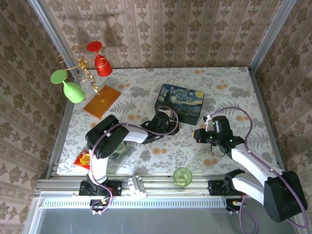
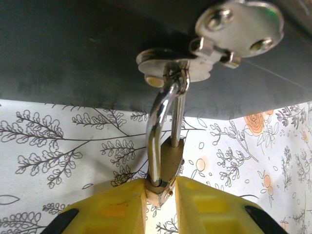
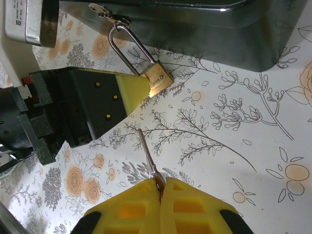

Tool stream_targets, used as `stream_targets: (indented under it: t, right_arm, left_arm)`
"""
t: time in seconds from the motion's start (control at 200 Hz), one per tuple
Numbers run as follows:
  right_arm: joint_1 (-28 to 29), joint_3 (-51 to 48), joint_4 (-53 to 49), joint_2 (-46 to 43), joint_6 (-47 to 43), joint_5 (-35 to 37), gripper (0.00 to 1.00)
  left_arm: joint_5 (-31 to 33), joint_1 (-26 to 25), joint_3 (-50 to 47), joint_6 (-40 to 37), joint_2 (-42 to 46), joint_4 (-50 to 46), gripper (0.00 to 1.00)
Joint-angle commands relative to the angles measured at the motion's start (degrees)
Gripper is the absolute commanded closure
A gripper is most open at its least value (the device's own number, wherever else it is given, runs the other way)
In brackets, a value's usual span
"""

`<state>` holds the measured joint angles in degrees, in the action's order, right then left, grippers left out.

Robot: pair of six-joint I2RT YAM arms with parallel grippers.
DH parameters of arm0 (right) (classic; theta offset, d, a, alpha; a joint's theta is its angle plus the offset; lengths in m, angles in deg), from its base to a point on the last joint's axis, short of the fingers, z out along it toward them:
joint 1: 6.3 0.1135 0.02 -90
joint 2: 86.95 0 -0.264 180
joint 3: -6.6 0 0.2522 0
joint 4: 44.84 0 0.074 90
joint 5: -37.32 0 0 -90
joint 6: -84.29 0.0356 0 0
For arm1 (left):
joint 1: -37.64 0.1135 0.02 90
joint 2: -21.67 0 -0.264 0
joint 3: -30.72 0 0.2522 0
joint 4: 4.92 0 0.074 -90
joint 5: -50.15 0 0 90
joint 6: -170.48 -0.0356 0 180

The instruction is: Unlock a padlock with a key

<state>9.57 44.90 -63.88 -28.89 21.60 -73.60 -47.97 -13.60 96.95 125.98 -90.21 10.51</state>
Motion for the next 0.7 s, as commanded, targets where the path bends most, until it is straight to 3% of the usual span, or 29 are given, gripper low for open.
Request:
stream_targets:
  t: [0.0,0.21,0.26,0.305,0.33,0.465,0.695]
  right_arm:
    - [-0.3,-1.1,1.4,-0.8,0.9,0.9,1.00]
    - [-0.4,-1.6,3.4,0.3,2.5,-0.2,1.00]
    - [-0.3,-1.5,3.5,0.6,2.5,-0.3,1.00]
    - [-0.3,-1.5,3.6,1.0,2.5,-0.3,1.00]
    - [-0.3,-1.5,3.8,1.1,2.5,-0.3,1.00]
    - [-0.3,-1.4,3.8,1.6,2.5,-0.3,1.00]
    - [-0.4,-1.2,3.7,1.7,2.4,-0.1,1.00]
  left_arm:
    - [-1.3,0.8,-0.2,0.2,0.6,0.8,0.81]
    - [-2.9,1.5,-0.4,2.0,1.0,1.7,0.85]
    - [-2.4,1.5,-0.1,1.4,1.2,0.6,0.81]
    - [-1.7,1.6,0.3,0.7,1.2,-0.8,0.68]
    - [-1.2,1.6,0.4,0.5,1.1,-1.4,0.65]
    - [0.8,2.2,-1.1,0.6,1.8,0.8,0.60]
    - [-0.4,3.4,1.1,-1.4,0.9,2.5,0.63]
